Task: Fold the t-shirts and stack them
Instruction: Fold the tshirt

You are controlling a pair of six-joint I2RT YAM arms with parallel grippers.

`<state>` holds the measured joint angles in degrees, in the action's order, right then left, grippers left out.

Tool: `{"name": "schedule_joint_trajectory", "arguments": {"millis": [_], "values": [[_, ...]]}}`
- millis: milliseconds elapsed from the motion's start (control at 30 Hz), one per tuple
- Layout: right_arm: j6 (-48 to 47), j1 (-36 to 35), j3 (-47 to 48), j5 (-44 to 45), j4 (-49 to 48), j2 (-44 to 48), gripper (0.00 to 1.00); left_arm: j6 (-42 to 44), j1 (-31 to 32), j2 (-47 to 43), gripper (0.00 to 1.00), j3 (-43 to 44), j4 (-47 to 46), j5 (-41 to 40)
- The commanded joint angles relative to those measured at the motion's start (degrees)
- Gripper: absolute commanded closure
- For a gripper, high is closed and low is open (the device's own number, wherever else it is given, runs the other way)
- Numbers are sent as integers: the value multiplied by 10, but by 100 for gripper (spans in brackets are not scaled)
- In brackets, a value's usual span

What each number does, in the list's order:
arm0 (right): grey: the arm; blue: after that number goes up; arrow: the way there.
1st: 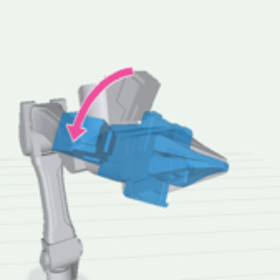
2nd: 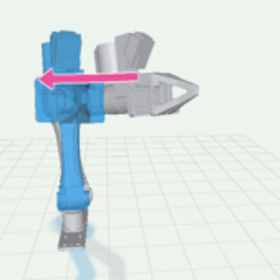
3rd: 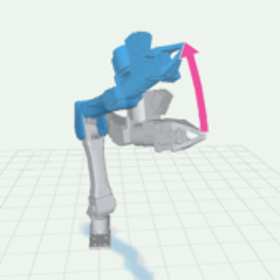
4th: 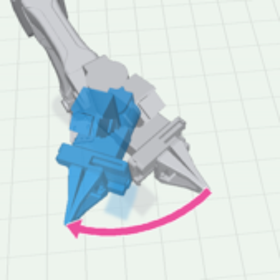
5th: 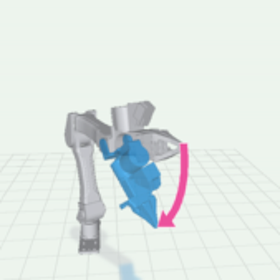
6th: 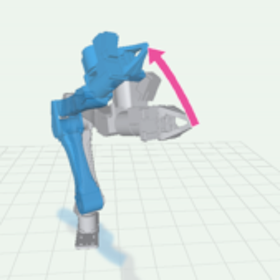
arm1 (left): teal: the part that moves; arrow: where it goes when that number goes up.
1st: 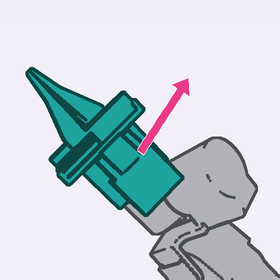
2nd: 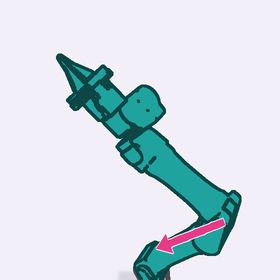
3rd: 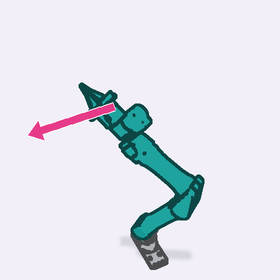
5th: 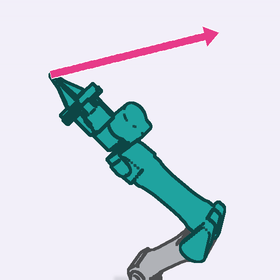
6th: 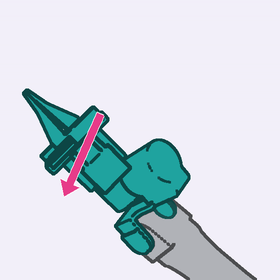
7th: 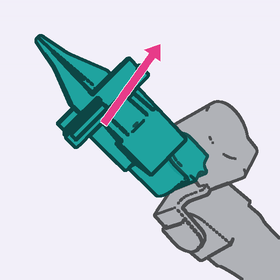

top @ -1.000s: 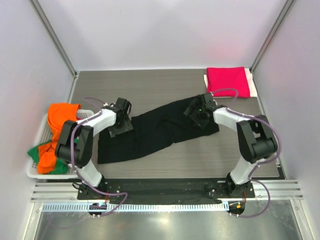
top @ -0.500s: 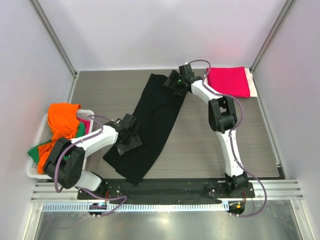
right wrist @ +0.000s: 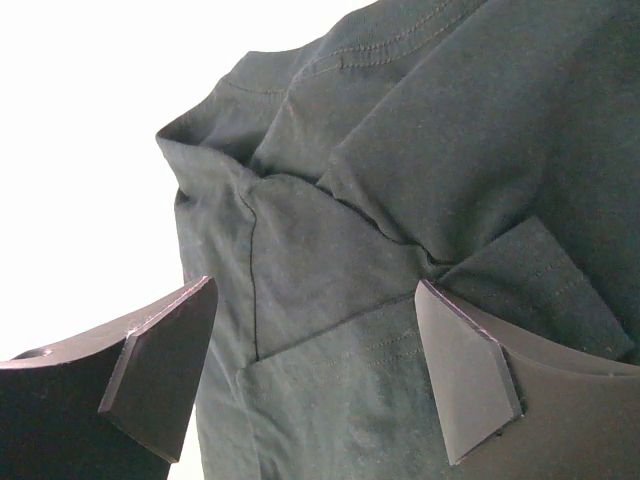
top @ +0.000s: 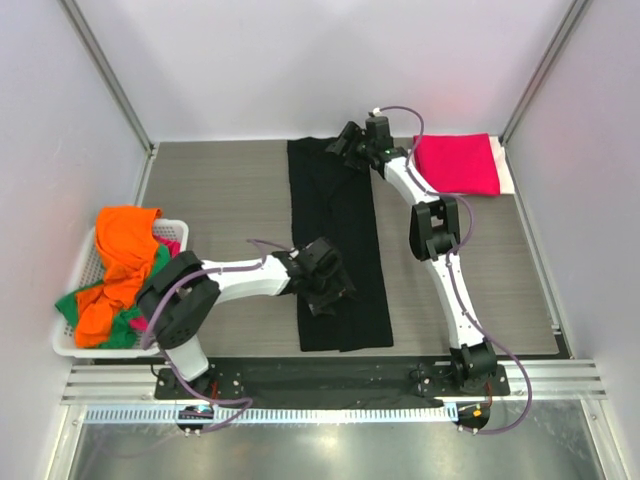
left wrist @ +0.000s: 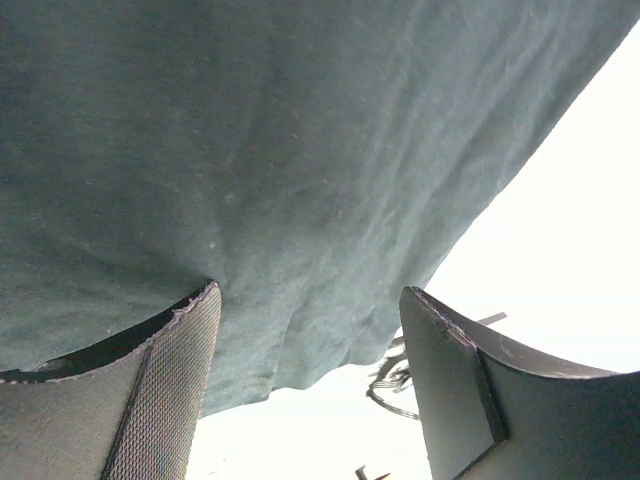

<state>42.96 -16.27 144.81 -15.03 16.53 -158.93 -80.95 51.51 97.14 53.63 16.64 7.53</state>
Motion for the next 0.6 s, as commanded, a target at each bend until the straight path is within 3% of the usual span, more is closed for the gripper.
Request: {"name": "schedule_joint_trajectory", "arguments": {"millis": [0, 200, 367, 400, 500, 567], "values": [[-41, 14, -29, 18, 29, -28, 13, -19, 16, 16, 26, 24, -8, 13], [-52, 21, -63, 13, 24, 40, 11, 26, 31, -44, 25, 85, 99, -61], [-39, 33, -66, 2, 27, 120, 6, 93, 55, -102, 21, 189, 293, -154], [-38, 34, -67, 0, 31, 155, 1, 98, 57, -129, 21, 196, 314, -167], [-46, 33, -93, -6, 49, 243, 0, 107, 62, -190, 20, 182, 359, -215], [-57, 34, -167, 1, 58, 309, 0, 108, 62, -223, 21, 149, 375, -238]]}}
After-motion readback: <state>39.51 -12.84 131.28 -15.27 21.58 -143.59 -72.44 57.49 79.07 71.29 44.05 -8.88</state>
